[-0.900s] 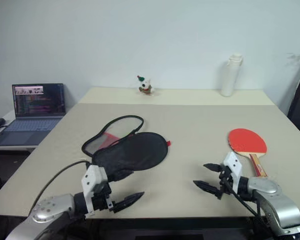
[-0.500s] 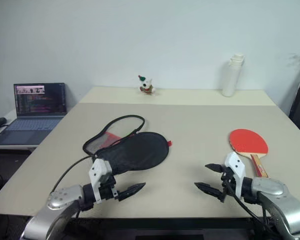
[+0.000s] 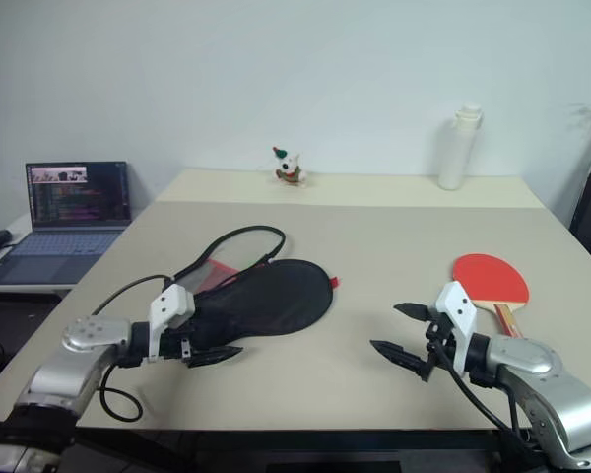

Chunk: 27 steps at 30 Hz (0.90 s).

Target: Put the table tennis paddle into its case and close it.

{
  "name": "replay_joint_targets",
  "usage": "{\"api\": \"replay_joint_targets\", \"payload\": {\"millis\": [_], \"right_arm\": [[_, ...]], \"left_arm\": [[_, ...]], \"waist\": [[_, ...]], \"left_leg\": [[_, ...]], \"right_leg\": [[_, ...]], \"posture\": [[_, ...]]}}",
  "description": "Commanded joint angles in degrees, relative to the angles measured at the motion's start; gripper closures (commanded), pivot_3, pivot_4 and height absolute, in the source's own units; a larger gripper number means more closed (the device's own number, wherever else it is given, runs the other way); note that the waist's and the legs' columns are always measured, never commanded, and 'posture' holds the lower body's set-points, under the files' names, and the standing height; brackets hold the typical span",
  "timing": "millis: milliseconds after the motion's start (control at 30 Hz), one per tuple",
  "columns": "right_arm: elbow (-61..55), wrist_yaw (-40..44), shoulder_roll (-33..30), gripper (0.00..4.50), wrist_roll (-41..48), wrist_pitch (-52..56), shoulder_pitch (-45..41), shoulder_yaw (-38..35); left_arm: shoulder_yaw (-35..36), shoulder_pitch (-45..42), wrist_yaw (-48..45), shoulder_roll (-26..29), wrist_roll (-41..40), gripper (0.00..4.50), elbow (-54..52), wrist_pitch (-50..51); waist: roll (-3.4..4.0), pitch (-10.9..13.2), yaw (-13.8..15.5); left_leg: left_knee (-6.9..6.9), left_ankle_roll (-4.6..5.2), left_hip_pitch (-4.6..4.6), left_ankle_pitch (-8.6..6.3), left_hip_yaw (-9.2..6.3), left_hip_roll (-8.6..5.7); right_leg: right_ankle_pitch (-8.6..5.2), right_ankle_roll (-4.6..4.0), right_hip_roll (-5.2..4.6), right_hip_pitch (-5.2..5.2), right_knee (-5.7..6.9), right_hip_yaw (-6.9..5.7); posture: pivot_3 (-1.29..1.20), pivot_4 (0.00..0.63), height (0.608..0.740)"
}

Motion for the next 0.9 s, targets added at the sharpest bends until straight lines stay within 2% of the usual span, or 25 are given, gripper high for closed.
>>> {"api": "replay_joint_targets", "payload": {"millis": [33, 167, 300, 400, 700, 733, 900], "right_arm": [[-1.7, -0.8, 0.2, 0.02, 0.6, -0.7, -0.8, -0.4], [-1.3, -1.0, 0.6, 0.02, 0.5, -1.3, -1.0, -0.4], [-1.8, -1.8, 0.9, 0.02, 0.5, -1.2, -0.8, -0.6], [-2.3, -2.5, 1.0, 0.00, 0.7, -1.1, -0.5, -1.0], [-2.7, -3.6, 0.8, 0.00, 1.2, -0.9, 0.2, -1.8], [-2.7, -3.7, 0.8, 0.00, 1.2, -0.9, 0.3, -1.8], [-2.9, -4.1, 0.6, 0.00, 1.5, -0.9, 1.0, -2.4]], "left_arm": [[-0.4, -4.2, -2.0, 1.0, 2.5, 0.00, 5.2, -3.9], [-3.3, -7.9, -2.5, 0.2, 7.2, 0.00, 11.6, -7.7], [-4.1, -8.1, -4.3, -0.3, 7.9, 0.00, 13.2, -8.6], [-4.0, -7.6, -5.3, -0.5, 7.6, 0.89, 12.9, -7.7], [-1.4, -5.3, -4.6, -0.2, 5.4, 4.23, 9.0, -1.3], [-0.6, -4.8, -4.1, -0.1, 4.8, 4.46, 8.2, 0.3], [1.5, -1.7, 0.3, -2.0, 0.8, 4.46, -2.6, 11.1]], "waist": [[-0.02, 0.0, 0.0], [-0.02, 0.0, -0.1], [-0.03, 0.0, -0.2], [-0.03, 0.0, -0.2], [-0.03, 0.0, -0.2], [-0.03, 0.0, -0.2], [-0.03, 0.0, -0.3]], "left_leg": [[0.01, 0.00, 0.00, 0.00, 0.00, 0.00], [0.01, 0.00, 0.02, 0.00, -0.01, 0.02], [0.01, 0.00, 0.01, 0.00, 0.03, 0.02], [0.01, 0.00, 0.02, 0.00, 0.03, 0.03], [0.03, 0.00, 0.04, 0.00, 0.03, 0.04], [0.03, 0.00, 0.04, 0.00, 0.03, 0.04], [0.03, 0.00, 0.04, 0.00, -0.01, 0.06]], "right_leg": [[0.00, 0.00, 0.00, 0.00, 0.01, 0.00], [0.00, 0.00, 0.01, 0.00, 0.05, 0.00], [0.01, 0.01, 0.01, -0.01, 0.05, 0.02], [0.01, 0.01, 0.01, -0.02, 0.07, 0.03], [0.01, 0.01, 0.01, -0.02, 0.13, 0.04], [0.00, 0.01, 0.01, -0.02, 0.13, 0.04], [0.00, 0.01, 0.01, -0.02, 0.14, 0.06]], "posture": [[0.00, 0.150, 0.740], [0.00, 0.150, 0.740], [0.00, 0.150, 0.740], [0.00, 0.150, 0.740], [0.00, 0.150, 0.740], [0.00, 0.150, 0.740], [0.00, 0.150, 0.740]]}}
